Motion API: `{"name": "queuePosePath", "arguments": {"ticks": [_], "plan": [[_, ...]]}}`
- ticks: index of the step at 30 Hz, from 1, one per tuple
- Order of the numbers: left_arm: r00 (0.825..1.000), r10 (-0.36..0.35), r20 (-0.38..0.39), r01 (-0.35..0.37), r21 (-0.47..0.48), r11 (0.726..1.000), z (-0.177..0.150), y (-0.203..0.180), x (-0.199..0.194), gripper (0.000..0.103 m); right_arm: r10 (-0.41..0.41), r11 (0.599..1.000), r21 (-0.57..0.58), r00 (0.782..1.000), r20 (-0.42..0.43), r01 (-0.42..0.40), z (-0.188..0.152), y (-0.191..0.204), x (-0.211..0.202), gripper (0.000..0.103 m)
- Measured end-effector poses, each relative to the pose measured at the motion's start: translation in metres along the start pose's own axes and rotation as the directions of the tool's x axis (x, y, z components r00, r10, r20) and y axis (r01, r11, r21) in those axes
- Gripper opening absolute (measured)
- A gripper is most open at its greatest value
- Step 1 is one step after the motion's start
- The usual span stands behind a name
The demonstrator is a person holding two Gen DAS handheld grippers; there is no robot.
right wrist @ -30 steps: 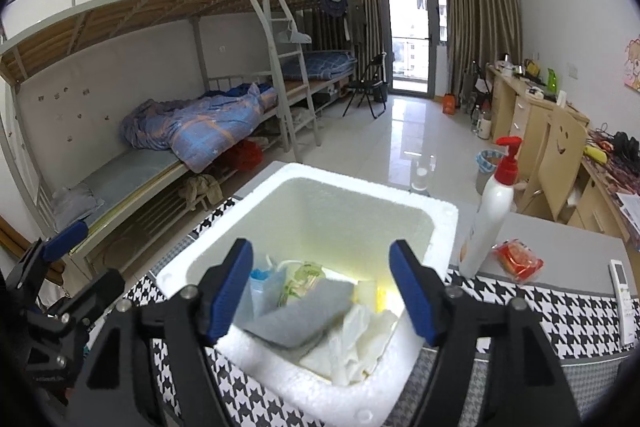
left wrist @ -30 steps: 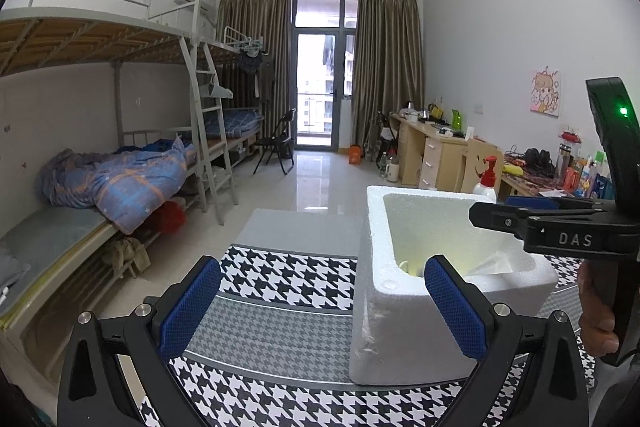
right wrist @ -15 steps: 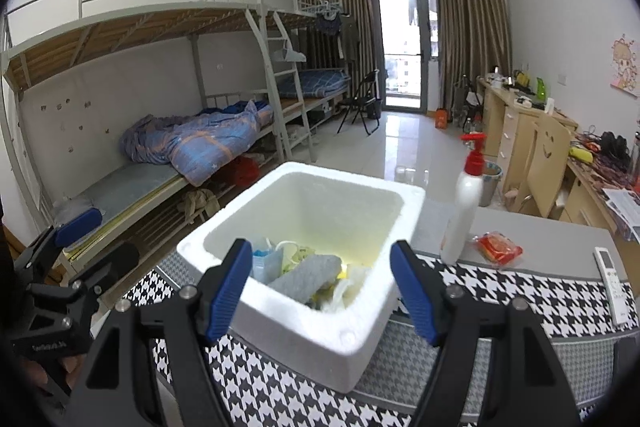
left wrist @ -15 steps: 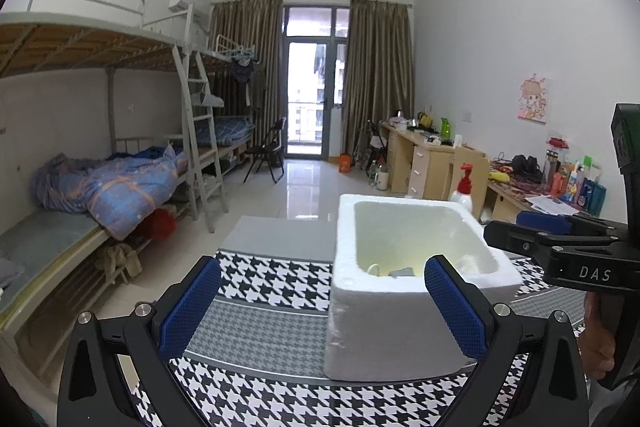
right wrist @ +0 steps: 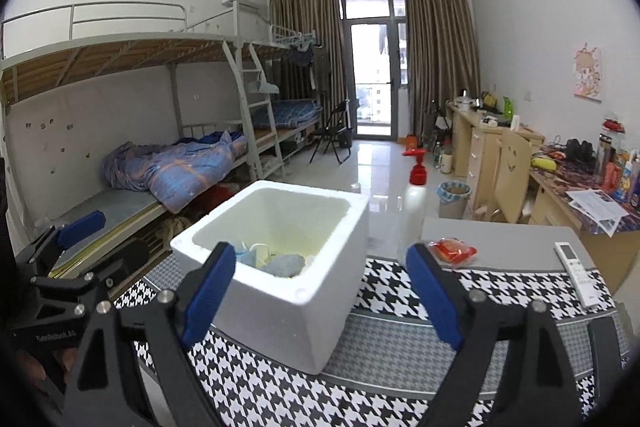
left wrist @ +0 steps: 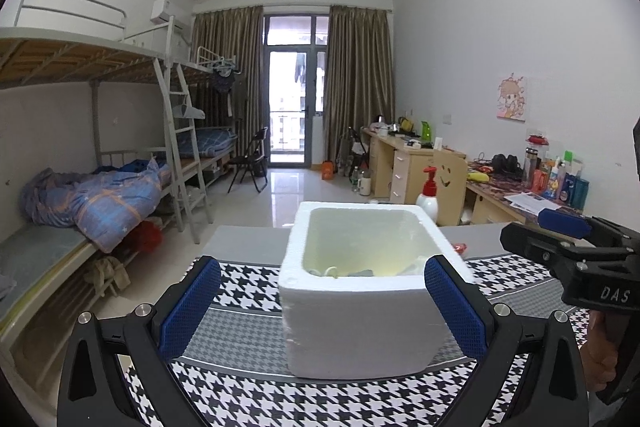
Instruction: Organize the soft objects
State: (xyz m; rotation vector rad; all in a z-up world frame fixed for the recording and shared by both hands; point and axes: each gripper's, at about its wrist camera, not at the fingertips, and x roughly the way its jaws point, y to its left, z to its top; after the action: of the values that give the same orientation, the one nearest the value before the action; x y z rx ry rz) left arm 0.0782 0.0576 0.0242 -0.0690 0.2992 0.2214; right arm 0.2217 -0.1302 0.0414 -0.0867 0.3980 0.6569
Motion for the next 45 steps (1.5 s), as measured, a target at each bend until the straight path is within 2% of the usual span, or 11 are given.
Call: {"name": "queuePosePath", "arguments": {"ticks": [10,24,32,36,45], "plan": [[0.999,-0.012,0.03,0.012,-0.01,1.0,-0.003,-0.012,-0.017,0.102,-0.056,0.998,-0.003,0.997,0.055,0.056,-0.018,-0.006,-0.026,0.095],[0.998,-0.025,0.062,0.024,0.009,1.0,-0.018,-0.023,-0.03,0.102,-0.048,0.999,-0.011,0.996,0.07,0.049,-0.048,-0.014,-0.043,0.096],[0.994,-0.011,0.107,0.009,0.02,1.0,-0.03,-0.028,-0.039,0.102,-0.072,0.997,0.029,0.994,0.085,0.069,-0.062,-0.025,-0.054,0.096],[0.991,-0.025,0.129,0.024,0.01,1.0,-0.037,-0.027,-0.043,0.102,-0.075,0.997,0.026,0.992,0.101,0.073,-0.07,-0.024,-0.062,0.096],[0.995,-0.026,0.098,0.026,0.002,1.0,-0.05,-0.033,-0.039,0.102,-0.078,0.997,0.023,0.991,0.112,0.076,-0.08,-0.021,-0.066,0.096]]}}
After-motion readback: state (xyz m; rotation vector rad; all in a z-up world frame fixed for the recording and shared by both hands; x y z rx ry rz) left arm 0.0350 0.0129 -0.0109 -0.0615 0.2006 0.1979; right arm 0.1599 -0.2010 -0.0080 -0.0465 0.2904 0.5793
